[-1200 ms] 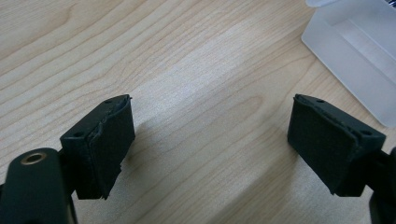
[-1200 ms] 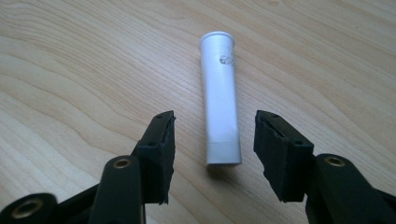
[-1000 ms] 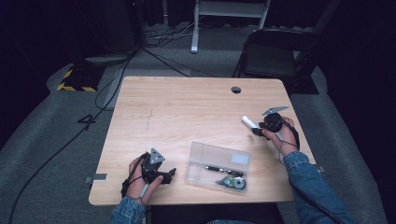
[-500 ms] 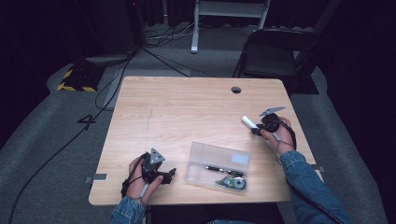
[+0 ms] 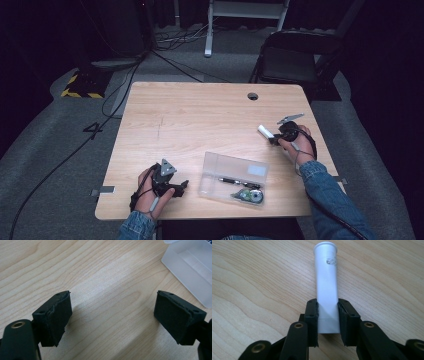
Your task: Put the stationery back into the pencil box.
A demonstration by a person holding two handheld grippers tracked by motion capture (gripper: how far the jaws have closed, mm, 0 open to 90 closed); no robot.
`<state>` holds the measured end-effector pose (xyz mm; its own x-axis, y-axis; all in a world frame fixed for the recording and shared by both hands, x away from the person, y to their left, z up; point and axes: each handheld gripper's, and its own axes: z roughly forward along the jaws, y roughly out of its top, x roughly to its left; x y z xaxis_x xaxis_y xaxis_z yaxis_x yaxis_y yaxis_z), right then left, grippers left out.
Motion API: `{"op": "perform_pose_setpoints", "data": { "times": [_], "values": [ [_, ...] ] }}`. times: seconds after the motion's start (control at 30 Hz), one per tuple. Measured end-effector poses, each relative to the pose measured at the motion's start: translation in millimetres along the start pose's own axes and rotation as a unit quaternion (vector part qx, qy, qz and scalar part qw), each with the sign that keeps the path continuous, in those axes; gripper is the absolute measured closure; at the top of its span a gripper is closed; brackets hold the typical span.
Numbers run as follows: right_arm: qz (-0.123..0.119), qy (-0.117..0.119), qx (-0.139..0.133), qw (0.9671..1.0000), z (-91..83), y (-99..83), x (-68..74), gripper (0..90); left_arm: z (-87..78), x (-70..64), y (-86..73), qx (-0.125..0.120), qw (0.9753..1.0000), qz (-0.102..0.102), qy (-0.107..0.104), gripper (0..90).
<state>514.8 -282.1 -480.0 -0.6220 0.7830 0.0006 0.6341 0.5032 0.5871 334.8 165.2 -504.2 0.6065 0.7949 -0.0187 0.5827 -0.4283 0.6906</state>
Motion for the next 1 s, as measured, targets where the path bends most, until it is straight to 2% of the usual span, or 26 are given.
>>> {"op": "perform_pose_setpoints", "data": {
  "times": [0.4,0.7,1.0],
  "values": [
    [0.000,-0.002,0.005,1.0000,-3.4,0.8,1.4,71.9,0.6,0.0,0.1,-0.002,1.0000,-0.001,-0.002,15.1],
    [-0.002,0.007,-0.006,1.0000,-18.5,7.4,6.1,71.9,0.6,0.2,0.3,-0.001,1.0000,0.000,-0.002,15.0],
    [-0.012,0.023,-0.025,0.9993,-39.6,15.1,18.2,71.9,0.6,0.2,0.3,-0.001,1.0000,0.000,-0.002,15.0]
  ]
}}
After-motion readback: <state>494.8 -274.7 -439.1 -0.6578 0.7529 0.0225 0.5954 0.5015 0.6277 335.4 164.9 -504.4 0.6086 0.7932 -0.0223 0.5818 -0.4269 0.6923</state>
